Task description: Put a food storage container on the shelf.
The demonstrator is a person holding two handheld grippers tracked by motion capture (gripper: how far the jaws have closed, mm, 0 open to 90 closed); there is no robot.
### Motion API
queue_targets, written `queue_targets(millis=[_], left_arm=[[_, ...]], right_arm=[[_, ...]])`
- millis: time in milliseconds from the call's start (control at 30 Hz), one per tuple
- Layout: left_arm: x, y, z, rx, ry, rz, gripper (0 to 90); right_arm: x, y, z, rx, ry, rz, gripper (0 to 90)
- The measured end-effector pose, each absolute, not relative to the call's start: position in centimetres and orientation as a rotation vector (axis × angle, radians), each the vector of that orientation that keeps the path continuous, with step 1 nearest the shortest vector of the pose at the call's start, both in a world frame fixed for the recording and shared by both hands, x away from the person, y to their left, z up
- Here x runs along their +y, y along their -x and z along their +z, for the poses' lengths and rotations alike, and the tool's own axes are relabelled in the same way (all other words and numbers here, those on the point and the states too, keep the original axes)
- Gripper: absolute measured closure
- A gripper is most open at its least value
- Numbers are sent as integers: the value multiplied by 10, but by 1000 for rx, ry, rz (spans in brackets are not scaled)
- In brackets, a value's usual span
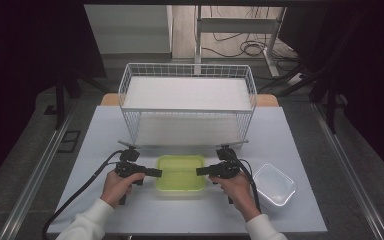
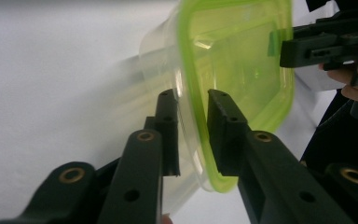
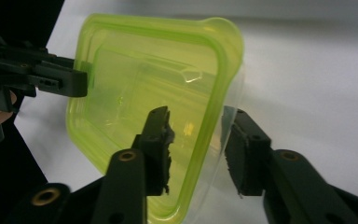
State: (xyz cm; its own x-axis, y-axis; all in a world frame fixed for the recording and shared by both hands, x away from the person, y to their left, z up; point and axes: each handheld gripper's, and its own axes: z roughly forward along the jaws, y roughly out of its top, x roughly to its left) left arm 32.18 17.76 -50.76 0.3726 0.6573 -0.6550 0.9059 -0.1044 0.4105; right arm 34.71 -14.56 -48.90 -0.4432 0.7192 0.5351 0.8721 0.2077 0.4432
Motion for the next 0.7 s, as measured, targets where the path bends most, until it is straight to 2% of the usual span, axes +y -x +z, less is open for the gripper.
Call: queue_targets(millis=[333,700], left_arm=[[180,-315,-497,1326,-1816,-332,793],[181,-308,-483,1269,-1797,-273,792]], right_arm=[[-151,-342,-477,-2280,1484,-1172,765],[-155,-337,-467,-2322,1424,-1245,768]])
